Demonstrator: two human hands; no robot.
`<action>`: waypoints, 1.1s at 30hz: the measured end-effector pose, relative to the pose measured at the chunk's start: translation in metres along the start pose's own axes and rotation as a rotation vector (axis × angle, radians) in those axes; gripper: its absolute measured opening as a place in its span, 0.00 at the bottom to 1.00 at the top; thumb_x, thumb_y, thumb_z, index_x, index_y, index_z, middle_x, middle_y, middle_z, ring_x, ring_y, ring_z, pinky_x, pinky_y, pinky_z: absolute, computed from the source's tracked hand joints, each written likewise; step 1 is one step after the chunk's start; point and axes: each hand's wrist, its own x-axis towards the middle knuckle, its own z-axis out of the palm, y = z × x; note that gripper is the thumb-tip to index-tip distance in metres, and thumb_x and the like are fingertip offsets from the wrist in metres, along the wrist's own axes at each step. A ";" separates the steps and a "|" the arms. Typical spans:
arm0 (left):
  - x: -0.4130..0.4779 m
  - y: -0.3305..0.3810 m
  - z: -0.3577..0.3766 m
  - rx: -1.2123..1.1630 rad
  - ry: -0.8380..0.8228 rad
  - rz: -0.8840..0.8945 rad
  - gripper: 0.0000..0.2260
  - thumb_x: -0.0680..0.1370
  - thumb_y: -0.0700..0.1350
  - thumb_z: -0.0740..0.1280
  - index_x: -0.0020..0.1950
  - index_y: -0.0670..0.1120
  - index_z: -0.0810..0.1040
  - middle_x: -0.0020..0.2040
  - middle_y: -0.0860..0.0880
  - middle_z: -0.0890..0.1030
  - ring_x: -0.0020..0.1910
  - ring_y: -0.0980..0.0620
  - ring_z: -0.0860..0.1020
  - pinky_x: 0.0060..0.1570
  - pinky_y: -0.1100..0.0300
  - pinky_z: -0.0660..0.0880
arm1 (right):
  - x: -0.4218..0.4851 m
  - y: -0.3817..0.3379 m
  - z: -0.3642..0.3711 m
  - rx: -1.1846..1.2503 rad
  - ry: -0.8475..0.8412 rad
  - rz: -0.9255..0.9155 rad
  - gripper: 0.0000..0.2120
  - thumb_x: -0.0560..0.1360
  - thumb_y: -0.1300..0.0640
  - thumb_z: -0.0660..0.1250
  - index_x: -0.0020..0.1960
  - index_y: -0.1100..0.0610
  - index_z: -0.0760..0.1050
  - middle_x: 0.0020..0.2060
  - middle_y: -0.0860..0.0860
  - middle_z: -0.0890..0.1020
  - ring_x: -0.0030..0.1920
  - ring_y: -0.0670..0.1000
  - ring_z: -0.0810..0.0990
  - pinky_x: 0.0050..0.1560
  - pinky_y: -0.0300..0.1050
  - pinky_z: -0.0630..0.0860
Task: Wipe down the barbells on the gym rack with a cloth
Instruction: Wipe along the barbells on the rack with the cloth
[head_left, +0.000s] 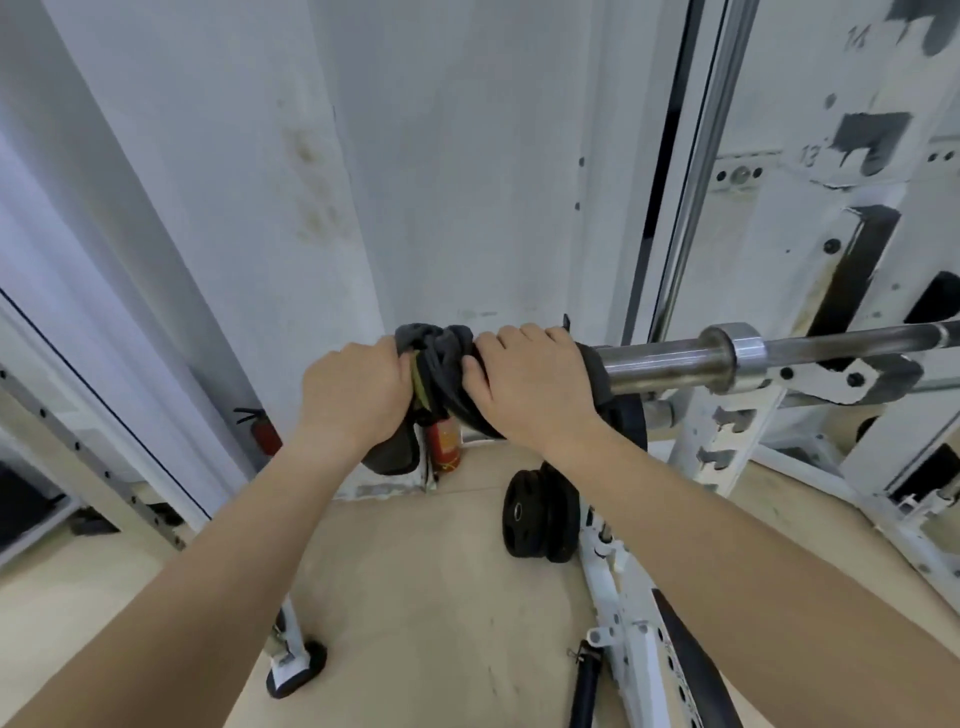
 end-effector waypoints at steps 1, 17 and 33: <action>0.005 0.019 -0.001 -0.030 -0.016 0.016 0.16 0.84 0.52 0.50 0.48 0.45 0.73 0.38 0.44 0.75 0.34 0.41 0.72 0.35 0.53 0.67 | -0.006 0.024 -0.003 -0.035 -0.010 0.029 0.21 0.81 0.45 0.51 0.46 0.55 0.78 0.39 0.52 0.81 0.40 0.57 0.78 0.44 0.53 0.69; 0.035 0.245 -0.006 -0.195 0.053 0.383 0.10 0.83 0.48 0.53 0.49 0.45 0.70 0.37 0.47 0.74 0.32 0.45 0.69 0.30 0.55 0.61 | -0.057 0.196 -0.035 -0.027 0.161 0.468 0.16 0.83 0.52 0.52 0.61 0.56 0.75 0.52 0.54 0.81 0.51 0.59 0.79 0.48 0.52 0.69; 0.040 0.242 -0.002 -0.104 0.066 0.420 0.07 0.81 0.46 0.56 0.44 0.47 0.65 0.34 0.50 0.70 0.30 0.46 0.69 0.31 0.56 0.59 | -0.026 0.218 -0.036 0.219 -0.404 0.317 0.17 0.82 0.50 0.52 0.56 0.57 0.77 0.48 0.53 0.79 0.48 0.58 0.78 0.47 0.51 0.74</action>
